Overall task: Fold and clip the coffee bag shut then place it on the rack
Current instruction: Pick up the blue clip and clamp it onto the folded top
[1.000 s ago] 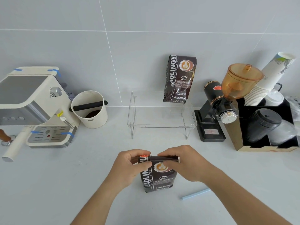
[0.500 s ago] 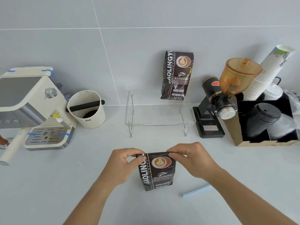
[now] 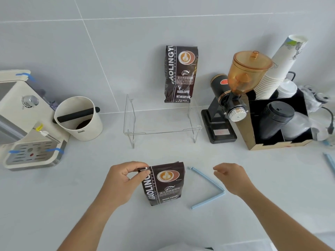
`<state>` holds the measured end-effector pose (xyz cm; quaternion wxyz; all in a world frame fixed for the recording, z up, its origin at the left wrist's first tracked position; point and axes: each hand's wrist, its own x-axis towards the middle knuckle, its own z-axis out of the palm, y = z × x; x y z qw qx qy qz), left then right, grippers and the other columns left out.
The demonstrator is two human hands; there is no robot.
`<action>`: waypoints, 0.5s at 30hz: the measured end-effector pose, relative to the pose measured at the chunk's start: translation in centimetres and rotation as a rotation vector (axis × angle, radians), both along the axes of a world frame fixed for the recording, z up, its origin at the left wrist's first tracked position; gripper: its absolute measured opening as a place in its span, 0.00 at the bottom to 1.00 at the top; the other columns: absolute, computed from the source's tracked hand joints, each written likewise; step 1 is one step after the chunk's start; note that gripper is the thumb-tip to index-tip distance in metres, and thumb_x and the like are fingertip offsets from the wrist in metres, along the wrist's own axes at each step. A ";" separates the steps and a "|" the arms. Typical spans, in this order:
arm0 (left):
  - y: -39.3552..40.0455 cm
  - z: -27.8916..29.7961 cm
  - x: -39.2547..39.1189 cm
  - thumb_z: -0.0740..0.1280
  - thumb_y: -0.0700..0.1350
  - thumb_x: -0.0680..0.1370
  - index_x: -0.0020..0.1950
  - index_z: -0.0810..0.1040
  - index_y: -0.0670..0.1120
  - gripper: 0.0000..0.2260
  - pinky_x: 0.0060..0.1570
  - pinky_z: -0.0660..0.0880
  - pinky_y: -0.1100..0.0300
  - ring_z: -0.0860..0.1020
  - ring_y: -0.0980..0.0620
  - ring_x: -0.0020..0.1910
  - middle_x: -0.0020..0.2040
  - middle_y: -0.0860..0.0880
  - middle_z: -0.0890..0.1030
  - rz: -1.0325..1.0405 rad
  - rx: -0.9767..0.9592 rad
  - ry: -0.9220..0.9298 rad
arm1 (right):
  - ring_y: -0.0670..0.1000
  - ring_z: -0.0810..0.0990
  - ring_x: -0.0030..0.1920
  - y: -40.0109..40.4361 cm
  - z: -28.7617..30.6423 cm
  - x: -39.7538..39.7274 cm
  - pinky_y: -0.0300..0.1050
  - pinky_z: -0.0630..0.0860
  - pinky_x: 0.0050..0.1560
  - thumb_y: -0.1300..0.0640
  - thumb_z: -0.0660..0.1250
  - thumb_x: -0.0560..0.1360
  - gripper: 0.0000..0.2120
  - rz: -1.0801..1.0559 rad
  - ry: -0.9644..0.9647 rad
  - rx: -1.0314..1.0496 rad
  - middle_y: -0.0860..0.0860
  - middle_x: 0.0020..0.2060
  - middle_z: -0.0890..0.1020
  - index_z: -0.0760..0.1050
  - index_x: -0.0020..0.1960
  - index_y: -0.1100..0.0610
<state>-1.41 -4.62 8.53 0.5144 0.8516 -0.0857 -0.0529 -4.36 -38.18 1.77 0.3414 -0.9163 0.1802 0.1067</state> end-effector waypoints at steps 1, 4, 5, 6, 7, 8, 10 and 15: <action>0.0 -0.1 -0.1 0.73 0.39 0.72 0.41 0.84 0.53 0.08 0.44 0.74 0.73 0.83 0.60 0.43 0.41 0.58 0.86 0.004 -0.002 0.006 | 0.49 0.81 0.45 -0.7 -1.1 -0.5 0.38 0.73 0.47 0.56 0.68 0.74 0.09 -0.018 0.043 -0.023 0.47 0.43 0.84 0.84 0.53 0.55; 0.0 -0.2 -0.3 0.74 0.38 0.72 0.41 0.85 0.51 0.07 0.44 0.75 0.72 0.83 0.59 0.44 0.41 0.58 0.86 0.023 -0.014 0.025 | 0.52 0.81 0.47 -1.7 -3.4 -2.0 0.44 0.78 0.50 0.56 0.68 0.74 0.08 -0.040 0.141 -0.069 0.50 0.44 0.85 0.84 0.50 0.55; 0.0 -0.2 -0.4 0.74 0.38 0.72 0.41 0.85 0.51 0.07 0.44 0.75 0.71 0.83 0.59 0.44 0.41 0.57 0.86 0.026 -0.015 0.028 | 0.53 0.81 0.47 -1.8 -3.8 -2.2 0.46 0.78 0.50 0.57 0.68 0.74 0.07 -0.041 0.165 -0.082 0.51 0.44 0.85 0.84 0.49 0.55; 0.0 -0.2 -0.4 0.74 0.38 0.72 0.42 0.85 0.50 0.07 0.44 0.76 0.70 0.83 0.59 0.44 0.41 0.57 0.86 0.029 -0.016 0.035 | 0.54 0.81 0.47 -1.7 -4.1 -2.5 0.46 0.79 0.49 0.57 0.68 0.74 0.07 -0.042 0.182 -0.089 0.51 0.44 0.85 0.84 0.47 0.55; 0.0 -0.3 -0.5 0.73 0.38 0.72 0.42 0.85 0.50 0.06 0.44 0.76 0.70 0.83 0.59 0.44 0.41 0.56 0.86 0.025 -0.016 0.035 | 0.54 0.81 0.45 -1.6 -4.3 -2.6 0.46 0.79 0.47 0.57 0.68 0.74 0.06 -0.044 0.193 -0.093 0.52 0.43 0.85 0.84 0.45 0.56; 0.0 -0.3 -0.5 0.73 0.38 0.72 0.42 0.85 0.49 0.05 0.45 0.77 0.69 0.84 0.59 0.44 0.41 0.56 0.87 0.020 -0.016 0.036 | 0.54 0.81 0.44 -1.5 -4.5 -2.6 0.46 0.79 0.45 0.56 0.68 0.74 0.06 -0.045 0.202 -0.095 0.52 0.42 0.85 0.83 0.44 0.56; 0.0 -0.3 -0.5 0.74 0.39 0.72 0.43 0.85 0.49 0.05 0.45 0.77 0.68 0.84 0.58 0.43 0.41 0.55 0.87 0.019 -0.018 0.037 | 0.54 0.81 0.43 -1.3 -4.7 -2.5 0.45 0.77 0.42 0.56 0.68 0.73 0.06 -0.039 0.216 -0.105 0.52 0.41 0.84 0.82 0.41 0.55; 0.0 -0.3 -0.5 0.73 0.45 0.69 0.42 0.85 0.51 0.03 0.45 0.77 0.68 0.84 0.57 0.42 0.41 0.55 0.87 0.033 -0.059 0.048 | 0.55 0.80 0.42 -0.8 -5.2 -2.3 0.44 0.75 0.38 0.57 0.67 0.72 0.06 -0.028 0.248 -0.137 0.52 0.40 0.83 0.81 0.41 0.56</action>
